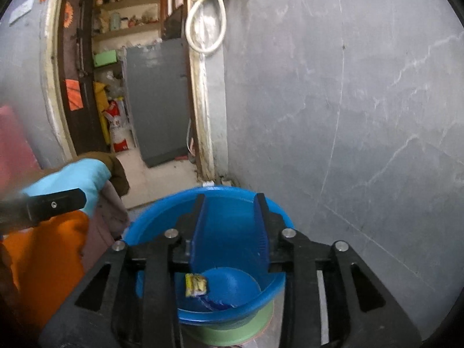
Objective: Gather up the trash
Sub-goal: 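Carry both wrappers over the blue basin and open both grippers, then bring both tools back above the table toward the remaining scraps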
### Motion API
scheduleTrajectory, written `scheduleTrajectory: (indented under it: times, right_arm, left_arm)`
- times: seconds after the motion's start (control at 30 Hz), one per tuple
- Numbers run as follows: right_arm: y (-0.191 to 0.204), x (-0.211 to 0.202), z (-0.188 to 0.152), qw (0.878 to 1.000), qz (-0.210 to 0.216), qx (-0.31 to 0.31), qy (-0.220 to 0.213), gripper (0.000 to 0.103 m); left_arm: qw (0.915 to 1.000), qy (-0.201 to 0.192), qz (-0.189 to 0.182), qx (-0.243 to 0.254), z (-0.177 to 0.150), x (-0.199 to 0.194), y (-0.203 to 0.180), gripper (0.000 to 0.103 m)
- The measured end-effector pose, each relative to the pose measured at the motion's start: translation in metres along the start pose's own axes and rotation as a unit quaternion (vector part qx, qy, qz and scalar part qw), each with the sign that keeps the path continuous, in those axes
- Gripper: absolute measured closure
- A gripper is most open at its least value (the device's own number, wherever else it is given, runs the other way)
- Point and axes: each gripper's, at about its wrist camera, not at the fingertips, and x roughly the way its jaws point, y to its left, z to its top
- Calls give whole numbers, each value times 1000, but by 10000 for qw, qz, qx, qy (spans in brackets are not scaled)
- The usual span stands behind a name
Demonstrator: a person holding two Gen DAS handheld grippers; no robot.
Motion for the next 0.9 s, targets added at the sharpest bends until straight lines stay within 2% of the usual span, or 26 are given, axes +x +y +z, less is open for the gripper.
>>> scheduleTrajectory:
  times: [0.03,0.1,0.13,0.2,0.3,0.37,0.43,0.57,0.73,0.9]
  right_arm:
    - [3,-5,3,10000,41,-33,-64,61]
    - [12,-12,9,9997,121,-117,-155,55]
    - [16,-15,11,9996,165,-151,-194,49]
    - [28,-29,17,9987,300,-244,-323,38]
    - [50,-47,24,9966,439,-454,-521,23]
    - [63,-54,27,9949,560,-538,-637,15]
    - [78,-67,30,9926,720,-609,-768,13]
    - [101,-83,32,9887,919,-683,-966,0]
    - [126,-105,30,9835,1115,-735,-1221,0]
    - [142,-120,22,9770,1379,-591,-1518,0]
  left_arm:
    - [9999,-142,11,-38,-1,-11,5,58]
    - [9992,-398,25,-95,-1,-34,11,46]
    - [9985,-528,56,-116,-1,-44,15,43]
    - [9959,-867,167,-172,-3,-71,25,26]
    - [9899,-1337,420,-197,-5,-106,36,7]
    - [9840,-1673,580,-216,-7,-131,44,3]
    - [9785,-1924,708,-208,-9,-151,52,2]
    - [9692,-2248,997,-138,-13,-183,62,2]
    - [9565,-2575,1373,-55,-31,-216,68,2]
    - [9428,-2846,1737,-21,-53,-234,81,2]
